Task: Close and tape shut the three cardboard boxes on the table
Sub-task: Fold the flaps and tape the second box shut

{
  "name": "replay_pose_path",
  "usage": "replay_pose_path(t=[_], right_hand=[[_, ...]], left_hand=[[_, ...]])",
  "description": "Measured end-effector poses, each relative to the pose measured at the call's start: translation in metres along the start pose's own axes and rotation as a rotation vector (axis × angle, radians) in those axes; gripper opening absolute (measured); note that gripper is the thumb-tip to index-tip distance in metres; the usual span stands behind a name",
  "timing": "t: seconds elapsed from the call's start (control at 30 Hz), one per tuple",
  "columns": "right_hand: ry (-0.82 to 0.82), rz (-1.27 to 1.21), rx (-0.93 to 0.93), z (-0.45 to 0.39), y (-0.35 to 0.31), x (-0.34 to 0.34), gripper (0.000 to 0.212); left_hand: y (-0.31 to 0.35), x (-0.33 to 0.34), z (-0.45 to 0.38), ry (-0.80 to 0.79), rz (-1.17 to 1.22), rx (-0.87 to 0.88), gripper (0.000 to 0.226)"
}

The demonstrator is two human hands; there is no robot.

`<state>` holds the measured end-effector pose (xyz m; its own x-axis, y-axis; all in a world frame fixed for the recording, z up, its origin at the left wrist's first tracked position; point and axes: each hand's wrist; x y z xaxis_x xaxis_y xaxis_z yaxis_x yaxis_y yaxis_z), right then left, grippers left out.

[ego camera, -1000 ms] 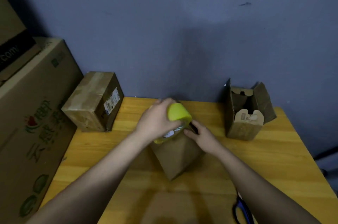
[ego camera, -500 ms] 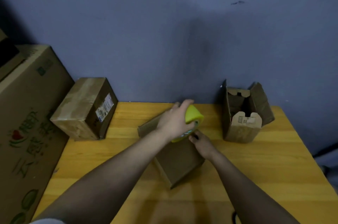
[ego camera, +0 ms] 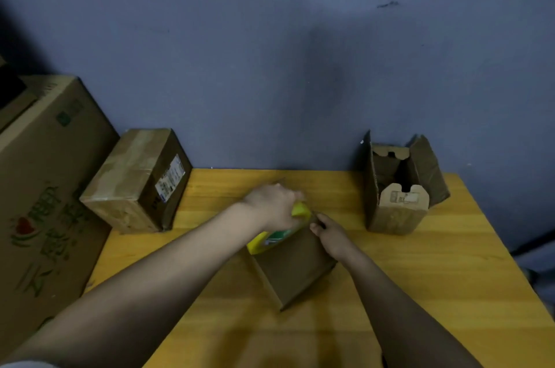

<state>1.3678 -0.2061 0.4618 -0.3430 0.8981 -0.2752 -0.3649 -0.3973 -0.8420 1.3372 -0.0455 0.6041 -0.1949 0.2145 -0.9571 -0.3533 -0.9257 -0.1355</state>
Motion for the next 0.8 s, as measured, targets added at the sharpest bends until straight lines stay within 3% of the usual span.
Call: replay_pose_path(t=[0.47, 0.63, 0.8], right_hand=[[-0.031, -0.020, 0.008, 0.009, -0.011, 0.003, 0.041], [-0.017, -0.008, 0.013, 0.007, -0.011, 0.004, 0.040], [-0.028, -0.012, 0.016, 0.010, -0.012, 0.003, 0.043]], left_hand=[[-0.004, -0.006, 0.017, -0.491, -0.220, -0.019, 0.070], [-0.020, 0.002, 0.033, -0.293, 0.009, -0.089, 0.088], [-0.040, 0.037, 0.069, 0.072, 0.292, -0.239, 0.065]])
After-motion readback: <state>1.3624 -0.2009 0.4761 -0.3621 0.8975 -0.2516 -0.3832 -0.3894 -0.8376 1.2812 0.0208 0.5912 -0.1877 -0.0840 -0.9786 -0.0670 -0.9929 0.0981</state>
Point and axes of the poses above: each hand's wrist, its own z-axis away from the middle knuckle, its own x-axis out of the palm, y = z × x, and after that the axes turned 13 degrees about -z, right-handed
